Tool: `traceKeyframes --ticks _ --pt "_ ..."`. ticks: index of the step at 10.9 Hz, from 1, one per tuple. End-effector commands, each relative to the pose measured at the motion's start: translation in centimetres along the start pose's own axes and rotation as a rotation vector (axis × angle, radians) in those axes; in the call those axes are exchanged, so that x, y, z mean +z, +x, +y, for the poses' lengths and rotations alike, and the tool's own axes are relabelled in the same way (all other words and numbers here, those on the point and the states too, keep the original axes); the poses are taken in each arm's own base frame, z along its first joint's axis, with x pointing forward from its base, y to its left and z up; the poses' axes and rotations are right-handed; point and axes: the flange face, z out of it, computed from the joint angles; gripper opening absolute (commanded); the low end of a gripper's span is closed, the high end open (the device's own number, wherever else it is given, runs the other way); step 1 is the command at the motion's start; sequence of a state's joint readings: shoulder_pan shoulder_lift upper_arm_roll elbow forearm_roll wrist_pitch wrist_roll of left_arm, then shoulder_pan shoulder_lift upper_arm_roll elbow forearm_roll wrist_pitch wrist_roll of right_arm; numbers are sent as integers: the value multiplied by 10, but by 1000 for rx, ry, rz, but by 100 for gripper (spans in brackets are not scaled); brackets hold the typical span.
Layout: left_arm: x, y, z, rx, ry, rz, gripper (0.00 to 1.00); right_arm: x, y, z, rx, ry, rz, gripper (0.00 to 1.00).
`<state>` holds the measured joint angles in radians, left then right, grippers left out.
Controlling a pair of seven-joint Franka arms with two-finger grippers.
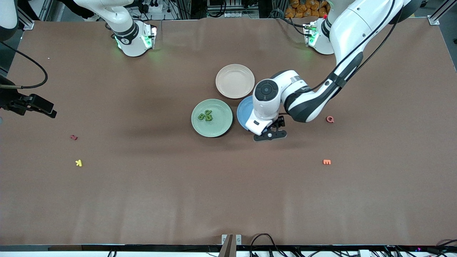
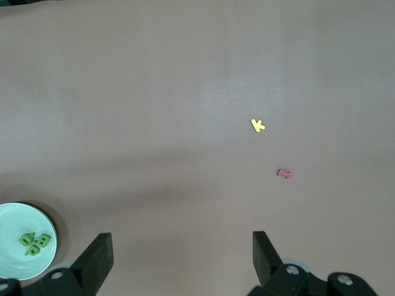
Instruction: Sort letters by color into matching plates
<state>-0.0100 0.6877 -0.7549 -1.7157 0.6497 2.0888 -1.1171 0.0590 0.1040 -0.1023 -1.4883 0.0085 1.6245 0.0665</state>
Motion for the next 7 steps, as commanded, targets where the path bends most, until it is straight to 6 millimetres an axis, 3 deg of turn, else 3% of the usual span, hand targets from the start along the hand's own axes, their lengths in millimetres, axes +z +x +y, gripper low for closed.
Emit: traceKeyframes --ticks 1,7 --pt "-14 30 -40 85 37 16 100 3 0 -2 3 11 1 100" --pt "-13 87 -126 157 41 7 100 3 1 -2 3 12 1 100"
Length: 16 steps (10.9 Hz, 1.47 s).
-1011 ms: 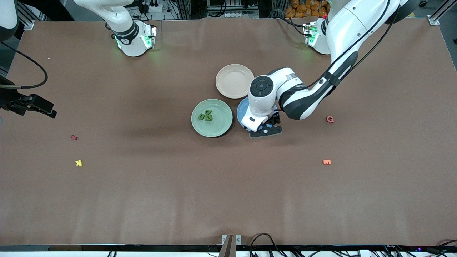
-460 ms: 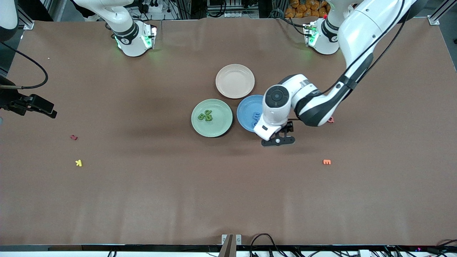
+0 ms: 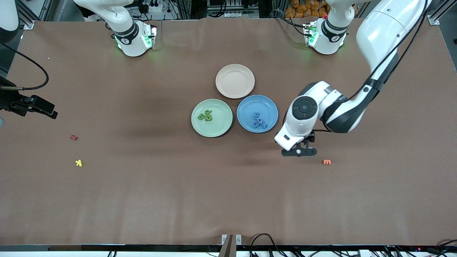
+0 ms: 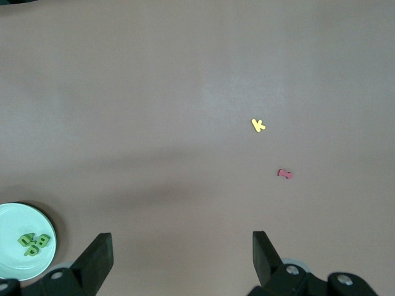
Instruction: Sort letters by color into matching plates
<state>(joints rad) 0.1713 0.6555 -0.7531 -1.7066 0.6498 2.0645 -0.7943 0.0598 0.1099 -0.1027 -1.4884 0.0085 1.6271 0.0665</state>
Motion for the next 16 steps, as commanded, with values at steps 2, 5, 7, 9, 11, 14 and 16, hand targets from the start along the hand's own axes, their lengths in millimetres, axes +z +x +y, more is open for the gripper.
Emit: traceKeyframes --ticks 2,5,7,9,11,14,16 --pt "-11 21 -53 7 14 11 100 0 -1 -1 3 11 4 100" --pt "-19 36 -102 -53 27 29 100 0 -1 -1 3 11 4 100" --pt "-18 45 -144 -35 26 23 100 0 -1 -1 3 11 4 100" --pt "-37 48 -171 3 36 41 100 0 -1 -1 3 11 4 100" --pt "-55 52 -216 72 -19 8 100 0 -1 -1 3 11 4 100" --pt "-88 49 -256 87 -51 -1 100 1 -1 -1 3 11 3 100" --pt "-111 44 -273 111 -100 19 100 2 -1 -1 3 11 1 100"
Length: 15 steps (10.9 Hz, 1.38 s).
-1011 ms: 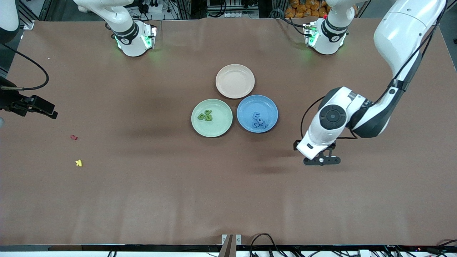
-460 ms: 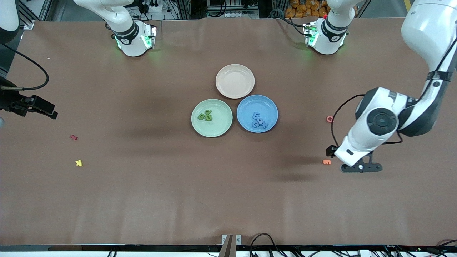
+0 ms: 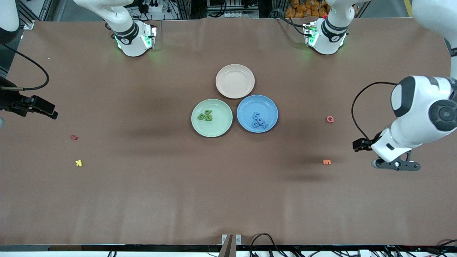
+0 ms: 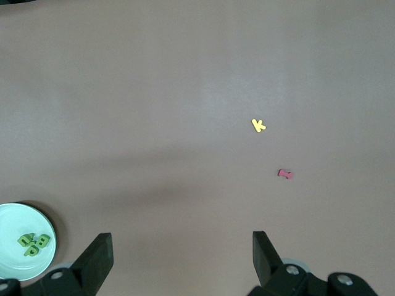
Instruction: Sort letters by color into matching plates
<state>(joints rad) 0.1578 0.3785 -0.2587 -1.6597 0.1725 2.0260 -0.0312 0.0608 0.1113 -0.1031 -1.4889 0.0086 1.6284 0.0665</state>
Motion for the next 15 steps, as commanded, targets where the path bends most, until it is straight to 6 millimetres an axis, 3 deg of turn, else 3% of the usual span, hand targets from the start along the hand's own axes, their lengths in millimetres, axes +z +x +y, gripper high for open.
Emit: traceKeyframes --ticks 1,7,10,12,15 --pt "-54 -16 -6 25 -14 39 100 0 -2 -1 4 11 3 100" --pt "-198 -74 3 -89 -40 130 100 0 -1 -3 -1 12 8 100" --pt "-250 -96 6 -88 -36 145 100 2 0 -6 -5 11 6 100" --pt "-270 -112 7 -90 -30 154 100 3 1 -6 -5 11 8 100" --pt "-271 -115 3 -96 -30 145 100 4 2 -6 -5 11 7 100"
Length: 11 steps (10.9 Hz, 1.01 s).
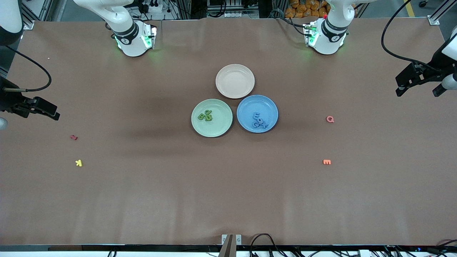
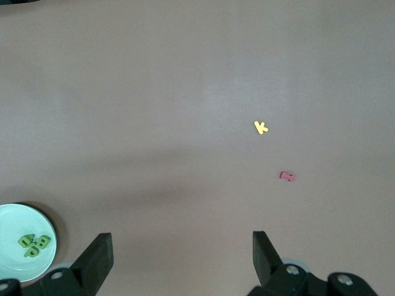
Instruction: Sort letters by color into matching plates
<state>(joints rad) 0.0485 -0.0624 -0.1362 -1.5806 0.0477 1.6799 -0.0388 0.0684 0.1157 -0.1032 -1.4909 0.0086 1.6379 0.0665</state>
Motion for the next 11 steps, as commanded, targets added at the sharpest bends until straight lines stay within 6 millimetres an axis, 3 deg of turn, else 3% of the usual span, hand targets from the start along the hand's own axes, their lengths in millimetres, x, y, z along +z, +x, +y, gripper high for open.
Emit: traceKeyframes --ticks 1,7,11 --pt "0 -2 -3 -15 -25 -16 100 2 0 -1 2 11 3 100" --pt "11 1 10 -7 -57 -38 100 2 0 -6 -5 9 5 100" --pt "15 -2 5 -15 -57 -75 100 4 1 -6 -6 9 2 100"
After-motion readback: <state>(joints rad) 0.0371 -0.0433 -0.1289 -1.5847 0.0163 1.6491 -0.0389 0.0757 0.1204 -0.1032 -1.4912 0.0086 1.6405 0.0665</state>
